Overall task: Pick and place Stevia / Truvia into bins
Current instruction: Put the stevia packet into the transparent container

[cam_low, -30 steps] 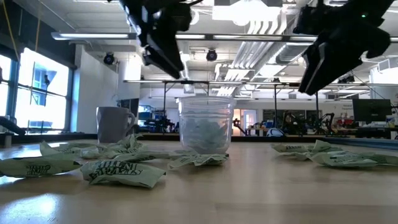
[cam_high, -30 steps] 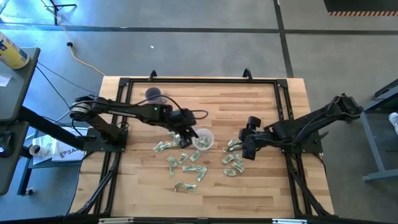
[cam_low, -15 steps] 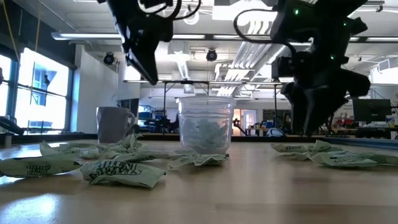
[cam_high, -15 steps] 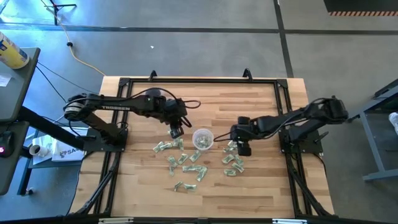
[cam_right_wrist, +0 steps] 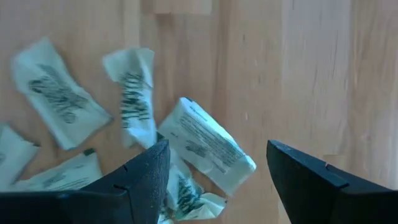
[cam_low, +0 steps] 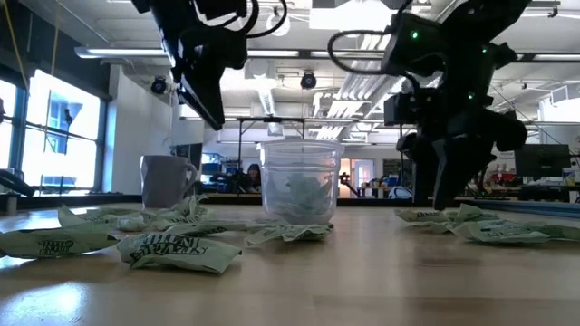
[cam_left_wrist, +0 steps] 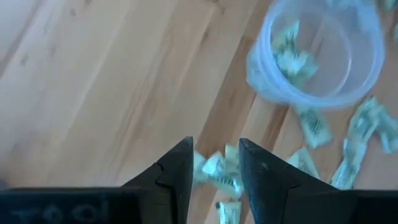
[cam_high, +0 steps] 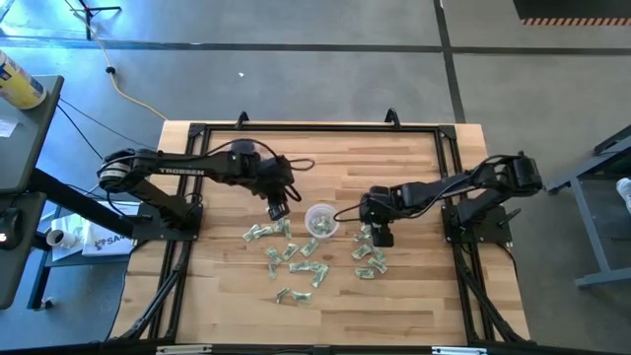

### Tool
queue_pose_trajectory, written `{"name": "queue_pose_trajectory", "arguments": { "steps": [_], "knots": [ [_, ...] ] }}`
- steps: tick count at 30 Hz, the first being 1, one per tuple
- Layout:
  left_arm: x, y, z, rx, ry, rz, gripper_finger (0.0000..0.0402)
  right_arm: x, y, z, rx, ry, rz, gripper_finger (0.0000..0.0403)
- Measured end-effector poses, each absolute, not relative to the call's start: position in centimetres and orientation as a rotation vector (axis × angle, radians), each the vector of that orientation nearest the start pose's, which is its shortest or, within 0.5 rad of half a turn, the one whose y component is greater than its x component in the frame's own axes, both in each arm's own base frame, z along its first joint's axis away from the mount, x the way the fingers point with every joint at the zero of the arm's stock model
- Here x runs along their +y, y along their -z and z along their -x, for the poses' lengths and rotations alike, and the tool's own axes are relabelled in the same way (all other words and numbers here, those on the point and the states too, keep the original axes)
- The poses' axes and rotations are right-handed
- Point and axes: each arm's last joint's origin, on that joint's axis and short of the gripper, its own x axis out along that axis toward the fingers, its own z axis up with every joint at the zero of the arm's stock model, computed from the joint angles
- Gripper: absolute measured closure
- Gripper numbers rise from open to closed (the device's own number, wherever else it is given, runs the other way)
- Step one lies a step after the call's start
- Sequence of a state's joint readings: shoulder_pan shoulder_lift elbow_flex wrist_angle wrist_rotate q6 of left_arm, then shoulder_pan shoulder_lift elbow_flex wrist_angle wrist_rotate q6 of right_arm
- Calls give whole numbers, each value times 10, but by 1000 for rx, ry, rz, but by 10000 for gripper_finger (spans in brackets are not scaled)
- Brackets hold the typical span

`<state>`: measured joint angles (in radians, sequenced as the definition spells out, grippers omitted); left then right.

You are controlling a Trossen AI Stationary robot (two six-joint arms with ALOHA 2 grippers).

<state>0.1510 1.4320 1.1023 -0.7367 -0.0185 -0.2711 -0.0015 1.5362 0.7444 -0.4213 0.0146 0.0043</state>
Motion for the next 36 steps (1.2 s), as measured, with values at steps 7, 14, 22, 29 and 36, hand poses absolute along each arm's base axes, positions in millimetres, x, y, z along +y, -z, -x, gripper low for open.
{"name": "queue_pose_trajectory", "arguments": {
  "steps": [7,14,22,29,36],
  "knots": [
    [51,-267,-279,951,-254,423,241,-8,-128,-263,1271,-3,-37,147],
    [48,-278,-275,888,-233,421,241,-8,-124,-264,1291,-18,-15,155],
    [48,-277,-273,913,-254,414,241,-8,-123,-262,1306,-12,-12,212],
    [48,-277,-273,911,-263,449,241,-8,-123,-262,1310,29,-68,314],
    [37,-285,-269,880,-260,490,241,-12,-144,-271,1276,145,-107,388]
  ]
}}
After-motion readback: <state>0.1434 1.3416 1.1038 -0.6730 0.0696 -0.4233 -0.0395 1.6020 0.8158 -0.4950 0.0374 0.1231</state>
